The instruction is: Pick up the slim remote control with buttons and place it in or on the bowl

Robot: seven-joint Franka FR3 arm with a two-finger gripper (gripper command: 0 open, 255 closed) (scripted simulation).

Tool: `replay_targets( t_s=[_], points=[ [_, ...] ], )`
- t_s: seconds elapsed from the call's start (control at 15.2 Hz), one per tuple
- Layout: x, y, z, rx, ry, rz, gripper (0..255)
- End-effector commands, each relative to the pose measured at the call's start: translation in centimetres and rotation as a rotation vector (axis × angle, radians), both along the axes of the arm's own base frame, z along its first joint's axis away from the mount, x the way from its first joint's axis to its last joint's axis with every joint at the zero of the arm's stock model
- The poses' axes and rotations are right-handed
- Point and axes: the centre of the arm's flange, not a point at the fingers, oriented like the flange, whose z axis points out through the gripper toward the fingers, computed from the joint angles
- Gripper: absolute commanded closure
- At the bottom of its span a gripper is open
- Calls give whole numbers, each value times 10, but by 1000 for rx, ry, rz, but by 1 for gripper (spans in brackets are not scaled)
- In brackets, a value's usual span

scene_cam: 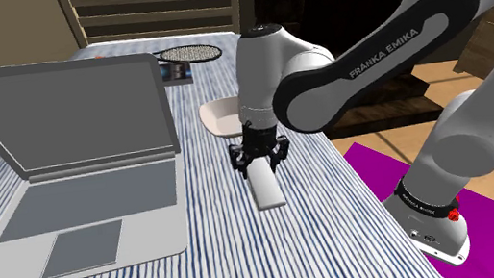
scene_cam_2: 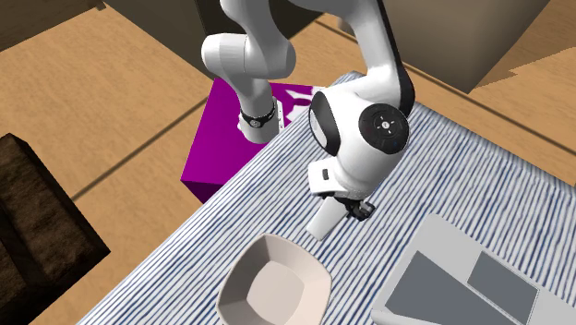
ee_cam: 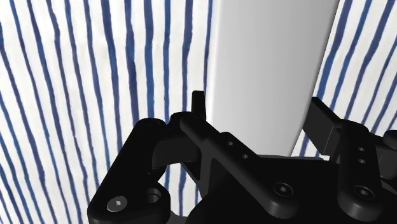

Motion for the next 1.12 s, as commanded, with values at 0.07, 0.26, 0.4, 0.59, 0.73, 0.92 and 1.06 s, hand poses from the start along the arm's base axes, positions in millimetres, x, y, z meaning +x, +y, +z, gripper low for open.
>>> replay_targets(
  t_s=[0.07,0.26,0.4,0.59,0.73,0.92,1.06],
  points=[
    [0,-1,16,0,0,0,255],
    [0,-1,31,0,0,0,255],
    [0,-1,42,0,0,0,255],
    [0,-1,58,0,0,0,255],
    [0,-1,68,0,0,0,255],
    [0,-1,84,0,0,0,255],
    [0,-1,95,0,0,0,255]
  ],
)
